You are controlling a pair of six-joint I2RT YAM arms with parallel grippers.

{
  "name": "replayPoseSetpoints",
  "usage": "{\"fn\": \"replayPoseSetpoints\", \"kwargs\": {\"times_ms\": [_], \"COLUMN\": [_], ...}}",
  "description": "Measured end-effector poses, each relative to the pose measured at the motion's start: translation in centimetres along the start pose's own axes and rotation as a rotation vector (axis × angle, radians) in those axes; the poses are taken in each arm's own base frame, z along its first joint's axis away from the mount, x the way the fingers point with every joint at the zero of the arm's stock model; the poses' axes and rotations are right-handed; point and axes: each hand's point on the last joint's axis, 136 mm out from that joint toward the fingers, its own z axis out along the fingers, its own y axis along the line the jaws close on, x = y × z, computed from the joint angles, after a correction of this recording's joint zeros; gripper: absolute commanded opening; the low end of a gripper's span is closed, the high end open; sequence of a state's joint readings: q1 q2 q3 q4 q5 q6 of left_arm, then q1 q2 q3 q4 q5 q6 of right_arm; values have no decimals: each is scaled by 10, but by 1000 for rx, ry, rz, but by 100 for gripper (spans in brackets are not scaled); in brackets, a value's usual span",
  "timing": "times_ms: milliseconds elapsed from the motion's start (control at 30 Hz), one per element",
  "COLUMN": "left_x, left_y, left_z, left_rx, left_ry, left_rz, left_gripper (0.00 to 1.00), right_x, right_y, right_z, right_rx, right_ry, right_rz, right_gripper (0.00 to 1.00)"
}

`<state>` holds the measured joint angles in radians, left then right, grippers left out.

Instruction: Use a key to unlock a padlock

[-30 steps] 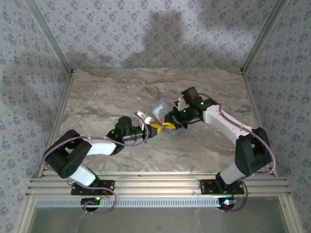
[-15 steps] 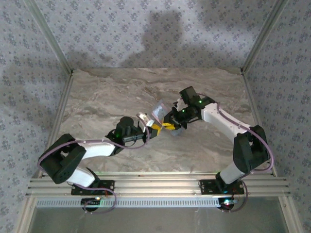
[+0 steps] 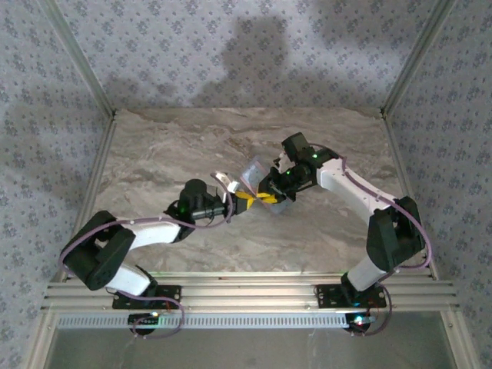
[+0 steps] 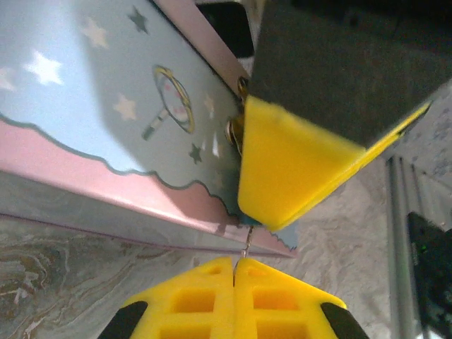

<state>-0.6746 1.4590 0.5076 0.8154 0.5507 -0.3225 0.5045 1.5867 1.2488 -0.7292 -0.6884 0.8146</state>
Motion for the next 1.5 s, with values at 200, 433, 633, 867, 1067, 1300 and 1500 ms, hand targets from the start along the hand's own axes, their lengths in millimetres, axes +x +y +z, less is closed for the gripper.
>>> {"fn": "replayPoseSetpoints", "kwargs": {"times_ms": [200, 433, 633, 867, 1067, 1300, 1500], "left_x": [-15, -11, 1, 13, 14, -2, 7], "left_y": [-3, 0, 7, 17, 17, 10, 20], "left_z": [1, 6, -1, -27, -62, -94, -104], "left_rx": [68, 83, 32, -83, -171, -234, -283], "left_ry": [-57, -69, -76, -90, -121, -157, -113], "left_rz": [-76, -130, -155, -194, -210, -213, -289], "left_gripper": [0, 0, 0, 0, 0, 0, 0], "right_x": [2, 5, 3, -21, -29, -38, -30], "right_y": [1, -2, -6, -23, -49, -62, -37], "right_z": [0, 5, 3, 5, 42, 84, 72], "right_rx": [-8, -26, -30, 96, 288, 378, 300], "right_ry": [12, 24, -18, -164, -216, -244, -329], "right_rz": [3, 25, 31, -3, -91, -180, -259], "right_gripper": [0, 0, 0, 0, 0, 49, 57]}}
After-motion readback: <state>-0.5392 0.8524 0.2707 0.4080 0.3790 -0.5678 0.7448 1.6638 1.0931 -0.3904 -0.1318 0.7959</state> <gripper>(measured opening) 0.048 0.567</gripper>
